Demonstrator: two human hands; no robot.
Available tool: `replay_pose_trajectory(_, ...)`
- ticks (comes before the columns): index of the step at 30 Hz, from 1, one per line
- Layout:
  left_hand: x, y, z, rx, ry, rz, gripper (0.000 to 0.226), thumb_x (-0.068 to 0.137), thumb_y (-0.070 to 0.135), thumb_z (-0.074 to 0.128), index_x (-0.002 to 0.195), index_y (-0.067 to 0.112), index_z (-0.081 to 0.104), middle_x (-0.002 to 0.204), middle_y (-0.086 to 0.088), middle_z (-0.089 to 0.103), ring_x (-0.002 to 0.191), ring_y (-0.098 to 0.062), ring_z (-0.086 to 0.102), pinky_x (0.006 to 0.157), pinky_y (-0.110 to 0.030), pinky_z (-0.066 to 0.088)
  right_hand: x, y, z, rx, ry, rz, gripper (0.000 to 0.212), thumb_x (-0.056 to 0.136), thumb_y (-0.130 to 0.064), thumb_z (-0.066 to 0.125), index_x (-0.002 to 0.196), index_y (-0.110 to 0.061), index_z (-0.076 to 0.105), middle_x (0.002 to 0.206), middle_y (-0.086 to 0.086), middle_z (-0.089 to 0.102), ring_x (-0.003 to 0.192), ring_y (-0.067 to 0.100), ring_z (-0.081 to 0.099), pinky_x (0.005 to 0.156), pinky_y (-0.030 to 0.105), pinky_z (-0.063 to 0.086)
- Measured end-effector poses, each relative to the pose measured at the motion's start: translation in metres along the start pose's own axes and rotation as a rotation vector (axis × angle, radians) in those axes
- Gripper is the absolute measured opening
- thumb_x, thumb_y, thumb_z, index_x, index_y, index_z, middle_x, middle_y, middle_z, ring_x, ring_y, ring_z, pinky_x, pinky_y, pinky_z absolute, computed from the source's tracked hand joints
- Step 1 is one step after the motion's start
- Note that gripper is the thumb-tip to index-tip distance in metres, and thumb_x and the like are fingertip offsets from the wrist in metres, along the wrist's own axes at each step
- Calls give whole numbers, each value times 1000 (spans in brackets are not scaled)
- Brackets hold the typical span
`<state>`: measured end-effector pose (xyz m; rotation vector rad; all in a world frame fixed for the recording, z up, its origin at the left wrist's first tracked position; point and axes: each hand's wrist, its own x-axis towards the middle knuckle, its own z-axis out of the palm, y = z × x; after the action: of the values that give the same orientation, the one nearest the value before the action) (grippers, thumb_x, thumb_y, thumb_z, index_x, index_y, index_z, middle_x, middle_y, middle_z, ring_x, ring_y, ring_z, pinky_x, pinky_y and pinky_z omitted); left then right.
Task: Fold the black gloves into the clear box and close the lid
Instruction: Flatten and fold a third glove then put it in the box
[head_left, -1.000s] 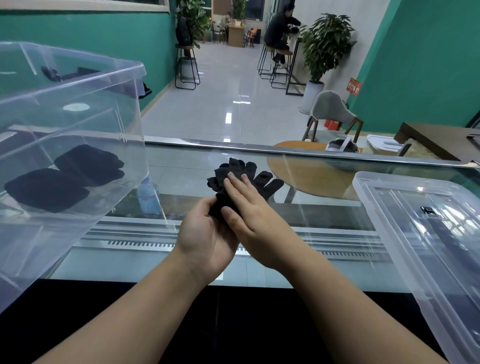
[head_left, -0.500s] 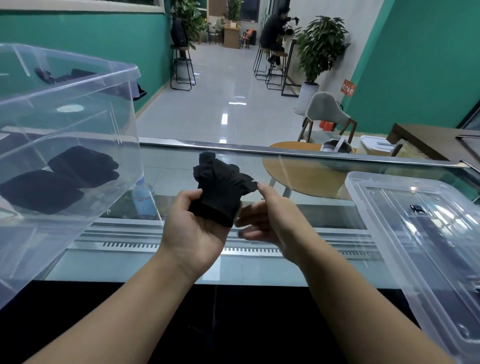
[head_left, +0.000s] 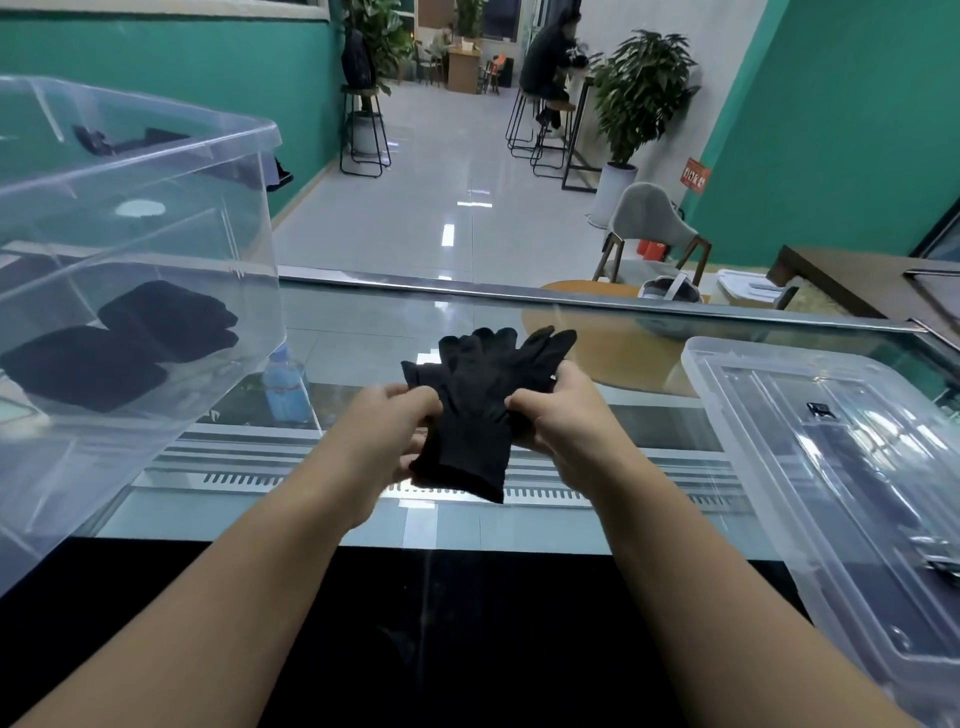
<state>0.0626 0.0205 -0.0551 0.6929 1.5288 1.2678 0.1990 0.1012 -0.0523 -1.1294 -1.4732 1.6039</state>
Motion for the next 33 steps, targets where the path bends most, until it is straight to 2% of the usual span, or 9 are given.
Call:
replay_pose_trajectory(3, 1, -5, -2, 444, 282, 224, 25, 85, 28, 57, 104, 17, 46, 77, 5, 58, 72, -15, 59, 66, -33, 51, -6, -4, -1, -262, 21, -73, 17, 78, 6, 56, 75, -10, 56, 79, 15, 66, 72, 26, 65, 59, 31, 58)
replay_pose_trajectory(5, -1, -8, 0, 669, 335, 334, 22, 83, 37, 58, 90, 16, 60, 73, 5, 62, 70, -11, 59, 62, -29, 46, -6, -5, -3, -468, 109, -146, 13, 78, -1, 61, 89, 0, 56, 90, 24, 63, 76, 28, 63, 64, 36, 55)
replay_pose_trajectory(9, 6, -18, 2, 885, 428, 391, 42, 81, 57, 53, 90, 19, 68, 86, 0, 66, 88, -20, 61, 70, -32, 47, 1, 6, -9, -737, 238, -158, 34, 79, -19, 65, 108, -7, 52, 102, 8, 63, 91, 24, 61, 75, 37, 51)
replay_pose_trajectory(14, 19, -17, 10, 830, 435, 316, 46, 77, 63, 53, 94, 23, 70, 90, -1, 70, 96, -25, 63, 88, -42, 48, 3, 7, -9, -789, 258, -188, 5, 84, -15, 61, 84, -11, 58, 80, 1, 61, 77, 19, 56, 58, 26, 39)
replay_pose_trajectory(19, 17, -10, 16, 798, 429, 255, 17, 80, 47, 62, 79, 31, 67, 76, 12, 59, 101, -20, 59, 90, -39, 32, 0, 4, -7, -758, 258, -188, 9, 84, -15, 61, 78, -13, 55, 77, 2, 59, 75, 20, 55, 61, 26, 38)
replay_pose_trajectory(21, 15, -10, 15, 754, 396, 269, 20, 81, 42, 62, 64, 33, 58, 67, 16, 56, 95, -17, 59, 90, -39, 31, 1, 5, -6, -711, 261, -175, 11, 81, -12, 60, 75, -3, 59, 76, 13, 65, 72, 24, 58, 62, 32, 43)
replay_pose_trajectory(24, 12, -10, 14, 673, 347, 344, 14, 82, 33, 60, 70, 30, 54, 67, 17, 54, 80, -13, 54, 89, -37, 31, 5, 7, -5, -601, 251, -141, 26, 74, -12, 56, 83, 11, 63, 87, 29, 68, 65, 27, 59, 57, 35, 46)
replay_pose_trajectory(29, 11, -13, 8, 502, 211, 497, 15, 85, 8, 48, 89, 20, 40, 71, 0, 52, 58, -14, 42, 56, -27, 36, 2, 4, -7, -589, 258, -220, 13, 80, -7, 53, 81, -2, 65, 80, 17, 70, 68, 24, 61, 62, 35, 50)
replay_pose_trajectory(33, 8, -14, 5, 548, 161, 555, 32, 82, -4, 45, 93, 24, 57, 65, 10, 51, 45, -2, 43, 47, -11, 33, 4, 5, -3, -576, 231, -309, 6, 86, -10, 54, 88, -13, 59, 78, -1, 64, 72, 16, 59, 63, 28, 48)
